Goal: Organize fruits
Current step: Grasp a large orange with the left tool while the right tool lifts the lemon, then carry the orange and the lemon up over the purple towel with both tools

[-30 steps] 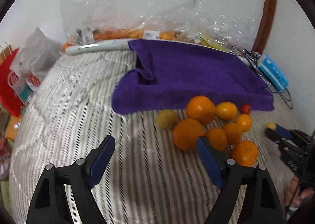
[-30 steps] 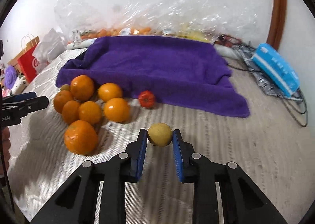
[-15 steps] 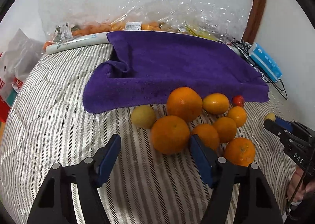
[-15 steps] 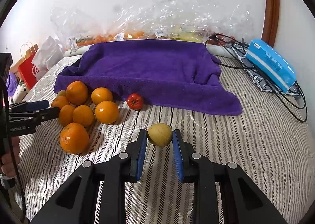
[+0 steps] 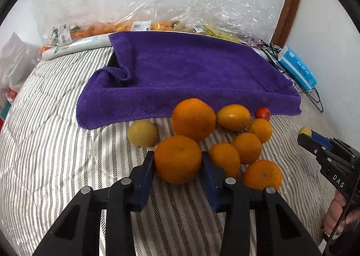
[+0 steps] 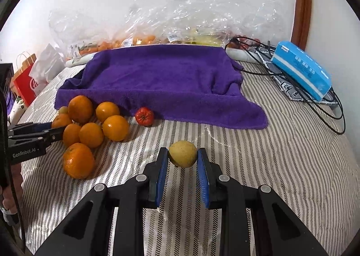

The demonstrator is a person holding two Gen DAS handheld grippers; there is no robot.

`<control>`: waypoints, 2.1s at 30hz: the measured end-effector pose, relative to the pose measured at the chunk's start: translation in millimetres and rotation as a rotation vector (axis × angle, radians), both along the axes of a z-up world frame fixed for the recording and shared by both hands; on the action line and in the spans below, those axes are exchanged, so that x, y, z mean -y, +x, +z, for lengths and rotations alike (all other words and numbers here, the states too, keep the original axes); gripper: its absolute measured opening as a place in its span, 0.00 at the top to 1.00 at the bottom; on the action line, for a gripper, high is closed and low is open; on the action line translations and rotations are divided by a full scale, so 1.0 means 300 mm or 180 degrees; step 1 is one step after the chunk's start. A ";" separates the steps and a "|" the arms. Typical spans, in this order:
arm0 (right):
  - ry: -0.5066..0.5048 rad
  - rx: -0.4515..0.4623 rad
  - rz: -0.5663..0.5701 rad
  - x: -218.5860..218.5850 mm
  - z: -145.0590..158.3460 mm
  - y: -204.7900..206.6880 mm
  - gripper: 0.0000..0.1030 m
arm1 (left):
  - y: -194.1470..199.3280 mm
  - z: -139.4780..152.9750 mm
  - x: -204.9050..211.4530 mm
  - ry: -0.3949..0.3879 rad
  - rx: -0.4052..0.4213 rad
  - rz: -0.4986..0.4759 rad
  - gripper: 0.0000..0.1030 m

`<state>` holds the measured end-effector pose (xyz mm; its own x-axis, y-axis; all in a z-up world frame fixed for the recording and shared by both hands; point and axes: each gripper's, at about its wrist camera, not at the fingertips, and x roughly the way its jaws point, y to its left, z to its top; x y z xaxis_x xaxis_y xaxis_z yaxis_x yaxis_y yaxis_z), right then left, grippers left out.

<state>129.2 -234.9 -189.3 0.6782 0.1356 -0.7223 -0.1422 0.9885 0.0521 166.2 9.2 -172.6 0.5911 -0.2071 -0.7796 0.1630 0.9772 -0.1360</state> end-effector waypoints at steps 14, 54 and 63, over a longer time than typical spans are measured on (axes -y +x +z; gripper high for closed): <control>0.0017 0.0174 -0.0104 0.001 0.143 -0.052 0.74 | -0.067 0.134 -0.058 -0.0043 0.0154 0.0197 0.63; 0.0085 0.0456 -0.0143 -0.022 0.442 0.091 0.74 | 0.021 0.429 -0.011 -0.0127 0.0450 0.0222 0.63; 0.0084 0.0343 -0.0167 -0.019 0.369 0.222 0.74 | 0.159 0.389 -0.017 -0.0089 0.0382 0.0223 0.63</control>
